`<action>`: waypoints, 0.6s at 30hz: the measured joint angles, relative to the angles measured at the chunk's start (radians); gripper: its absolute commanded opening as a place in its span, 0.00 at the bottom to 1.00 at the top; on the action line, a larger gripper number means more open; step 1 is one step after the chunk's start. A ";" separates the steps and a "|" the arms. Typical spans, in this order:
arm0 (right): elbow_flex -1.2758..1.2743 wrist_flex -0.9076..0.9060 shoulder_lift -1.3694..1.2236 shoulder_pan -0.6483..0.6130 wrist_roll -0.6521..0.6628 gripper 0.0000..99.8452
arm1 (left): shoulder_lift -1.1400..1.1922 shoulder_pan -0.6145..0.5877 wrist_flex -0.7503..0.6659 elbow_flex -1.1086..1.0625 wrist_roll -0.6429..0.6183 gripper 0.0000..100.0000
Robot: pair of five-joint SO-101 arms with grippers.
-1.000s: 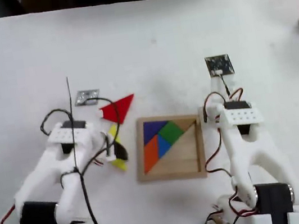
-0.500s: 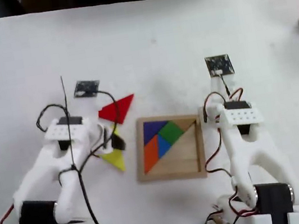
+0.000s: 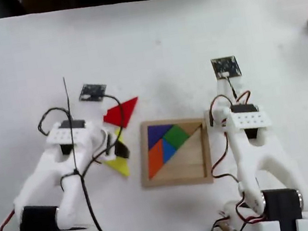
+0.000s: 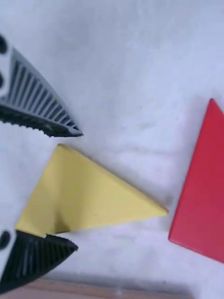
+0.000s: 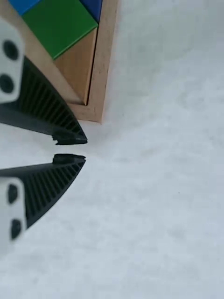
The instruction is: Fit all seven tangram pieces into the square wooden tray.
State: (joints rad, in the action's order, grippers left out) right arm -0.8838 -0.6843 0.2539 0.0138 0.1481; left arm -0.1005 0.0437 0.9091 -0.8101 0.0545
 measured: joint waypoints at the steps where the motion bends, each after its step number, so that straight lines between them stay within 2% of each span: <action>1: 0.000 0.000 0.000 0.000 0.000 0.04 | 0.000 0.000 0.000 0.000 0.000 0.33; 18: 0.000 0.000 0.000 0.000 0.000 0.04 | 0.000 0.002 0.000 -0.021 -0.184 0.33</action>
State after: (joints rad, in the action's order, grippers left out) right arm -0.8838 -0.6843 0.2539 0.0138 0.1481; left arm -0.1005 0.0453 0.9091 -0.8316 -0.1297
